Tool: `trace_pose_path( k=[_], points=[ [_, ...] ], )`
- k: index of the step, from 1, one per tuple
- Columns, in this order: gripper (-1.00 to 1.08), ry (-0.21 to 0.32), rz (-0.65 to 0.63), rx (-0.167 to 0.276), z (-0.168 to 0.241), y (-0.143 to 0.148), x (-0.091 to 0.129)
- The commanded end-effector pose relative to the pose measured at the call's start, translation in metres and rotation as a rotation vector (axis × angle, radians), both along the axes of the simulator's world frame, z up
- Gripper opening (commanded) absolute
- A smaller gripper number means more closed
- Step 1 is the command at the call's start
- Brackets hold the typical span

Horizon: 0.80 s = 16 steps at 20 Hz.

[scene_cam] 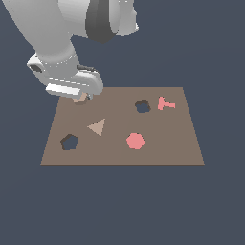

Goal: Insert a designated object into the corresponding slot on a board.

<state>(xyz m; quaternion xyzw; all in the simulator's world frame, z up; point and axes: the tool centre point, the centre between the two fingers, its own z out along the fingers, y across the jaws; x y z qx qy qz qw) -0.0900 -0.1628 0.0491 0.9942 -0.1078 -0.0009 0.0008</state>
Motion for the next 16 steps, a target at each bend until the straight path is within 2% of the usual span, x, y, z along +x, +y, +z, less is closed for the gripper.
trace_pose_path(
  k=[1,9,16],
  points=[
    [1.0,-0.001,-0.003,0.0,-0.002,-0.003,-0.001],
    [1.0,-0.002,0.002,0.001,-0.001,0.001,0.001],
    [1.0,-0.002,0.003,0.002,-0.018,0.002,0.002]
  ],
)
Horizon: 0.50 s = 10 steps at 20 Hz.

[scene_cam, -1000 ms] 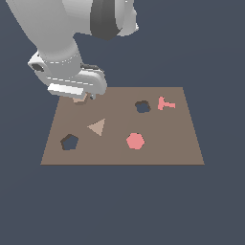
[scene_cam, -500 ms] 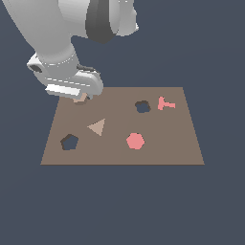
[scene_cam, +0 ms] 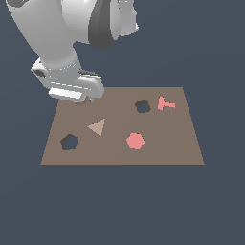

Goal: Insert a designated object into the corresponding slot on a board.

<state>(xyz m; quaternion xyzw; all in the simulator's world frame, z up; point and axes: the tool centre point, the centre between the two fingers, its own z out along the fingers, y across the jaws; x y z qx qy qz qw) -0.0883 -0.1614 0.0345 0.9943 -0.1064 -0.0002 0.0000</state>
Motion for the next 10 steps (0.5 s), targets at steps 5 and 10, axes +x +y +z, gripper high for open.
trace_pose_path(
  k=[5,10],
  points=[
    [-1.0,0.0,0.001,0.0,-0.0045,0.0004,0.0002],
    [-1.0,0.0,0.001,0.0,-0.0045,0.0004,0.0002]
  ],
)
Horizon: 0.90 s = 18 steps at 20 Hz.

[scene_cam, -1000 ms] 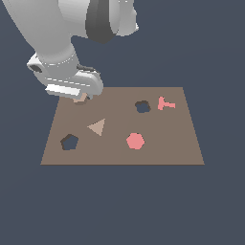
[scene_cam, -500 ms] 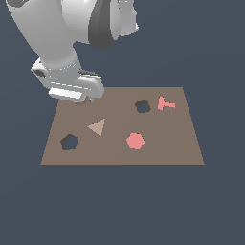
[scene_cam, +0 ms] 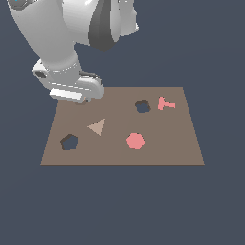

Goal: Insert a designated object into the corresponding slot on a board.

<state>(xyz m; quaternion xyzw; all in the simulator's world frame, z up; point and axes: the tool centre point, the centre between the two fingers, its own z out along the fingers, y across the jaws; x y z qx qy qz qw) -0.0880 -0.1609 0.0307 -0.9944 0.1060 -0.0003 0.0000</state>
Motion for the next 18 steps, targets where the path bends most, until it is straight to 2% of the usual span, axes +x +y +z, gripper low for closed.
trace_pose_path(
  k=[1,10,18],
  points=[
    [-1.0,0.001,0.0,0.0,-0.001,0.0,0.0],
    [-1.0,0.0,0.024,0.0,0.0,-0.002,0.001],
    [-1.0,0.0,0.132,0.0,0.001,-0.011,0.003]
  ],
)
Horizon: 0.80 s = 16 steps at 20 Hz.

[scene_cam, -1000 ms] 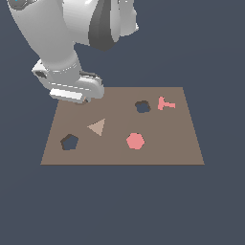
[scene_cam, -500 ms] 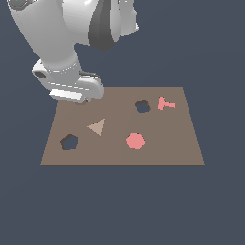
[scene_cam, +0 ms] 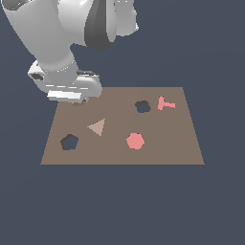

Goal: Insert a designated object into the corresponding slot on a board.

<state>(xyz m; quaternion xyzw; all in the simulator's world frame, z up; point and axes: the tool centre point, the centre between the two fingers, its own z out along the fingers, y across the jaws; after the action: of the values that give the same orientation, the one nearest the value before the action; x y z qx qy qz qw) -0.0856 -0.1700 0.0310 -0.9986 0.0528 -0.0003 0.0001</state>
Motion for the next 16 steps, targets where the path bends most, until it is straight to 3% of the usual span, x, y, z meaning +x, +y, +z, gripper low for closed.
trace_pose_path(
  k=[1,8,16],
  points=[
    [-1.0,0.0,0.045,0.0,0.0,-0.004,0.001],
    [-1.0,-0.001,0.221,-0.001,0.001,-0.019,0.008],
    [-1.0,-0.001,0.509,-0.001,0.002,-0.039,0.024]
  ],
)
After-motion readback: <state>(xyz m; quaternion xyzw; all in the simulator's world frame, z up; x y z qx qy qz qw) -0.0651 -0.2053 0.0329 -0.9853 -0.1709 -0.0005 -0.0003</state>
